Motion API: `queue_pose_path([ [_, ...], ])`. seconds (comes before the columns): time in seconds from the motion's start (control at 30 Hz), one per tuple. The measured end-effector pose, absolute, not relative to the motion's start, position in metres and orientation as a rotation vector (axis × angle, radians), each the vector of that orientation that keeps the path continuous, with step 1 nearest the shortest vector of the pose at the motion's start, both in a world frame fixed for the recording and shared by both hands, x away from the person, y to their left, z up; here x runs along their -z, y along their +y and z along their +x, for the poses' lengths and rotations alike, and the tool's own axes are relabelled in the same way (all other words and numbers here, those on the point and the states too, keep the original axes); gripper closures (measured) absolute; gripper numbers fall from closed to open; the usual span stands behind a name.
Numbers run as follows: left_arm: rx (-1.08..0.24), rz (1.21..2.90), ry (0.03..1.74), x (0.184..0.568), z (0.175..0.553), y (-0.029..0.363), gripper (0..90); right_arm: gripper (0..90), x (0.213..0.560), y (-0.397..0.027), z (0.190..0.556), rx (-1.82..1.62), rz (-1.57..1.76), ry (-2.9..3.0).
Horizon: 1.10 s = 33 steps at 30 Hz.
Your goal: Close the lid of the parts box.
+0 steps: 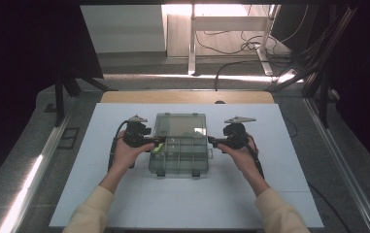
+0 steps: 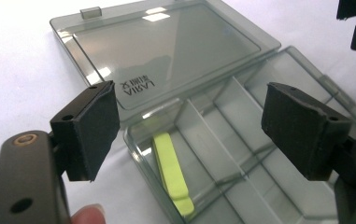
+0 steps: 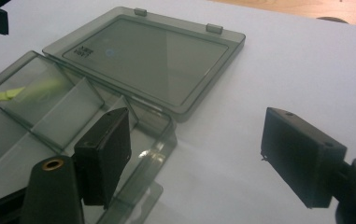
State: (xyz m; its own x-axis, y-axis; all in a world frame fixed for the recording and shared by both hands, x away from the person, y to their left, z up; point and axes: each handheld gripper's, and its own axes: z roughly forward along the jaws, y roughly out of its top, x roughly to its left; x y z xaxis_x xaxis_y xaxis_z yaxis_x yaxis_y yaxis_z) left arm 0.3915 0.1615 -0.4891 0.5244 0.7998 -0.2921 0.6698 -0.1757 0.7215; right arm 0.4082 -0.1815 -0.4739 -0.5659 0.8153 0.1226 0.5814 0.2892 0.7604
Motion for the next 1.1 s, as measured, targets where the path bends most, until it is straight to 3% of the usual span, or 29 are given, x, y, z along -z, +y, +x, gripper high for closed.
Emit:
queue_pose_path([
  [1.1,-0.114,1.906,1.297,0.496,0.430,0.162,20.6,24.3,0.479,-0.150,0.444,-1.130,1.330,2.309],
])
